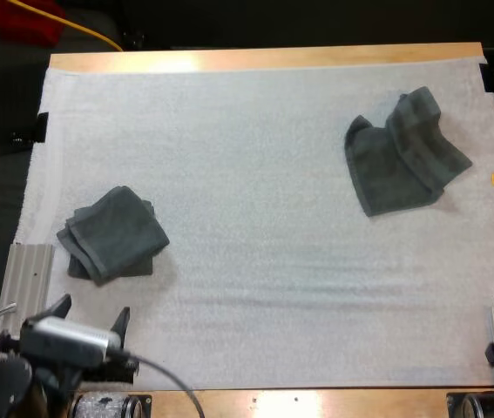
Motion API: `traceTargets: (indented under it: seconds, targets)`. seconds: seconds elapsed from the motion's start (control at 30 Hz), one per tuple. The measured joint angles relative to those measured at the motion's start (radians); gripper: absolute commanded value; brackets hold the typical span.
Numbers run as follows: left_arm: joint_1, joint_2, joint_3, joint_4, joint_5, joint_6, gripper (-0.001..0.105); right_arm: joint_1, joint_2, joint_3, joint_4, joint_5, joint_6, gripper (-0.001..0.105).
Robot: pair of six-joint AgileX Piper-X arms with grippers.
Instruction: Pick towel from pile, fold and stack
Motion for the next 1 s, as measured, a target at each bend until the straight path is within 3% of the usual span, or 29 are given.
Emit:
traceTargets:
  seconds: [0.43,1.0]
  targets:
    - [0.0,-0.195,0.0,0.081,0.0,0.0,0.07,0.0,-0.141,-0.007,0.106,0.0,0.007,0.07]
    - [0.0,-0.202,0.044,0.203,0.017,0.022,0.07,0.0,-0.141,-0.011,0.111,0.0,0.007,0.07]
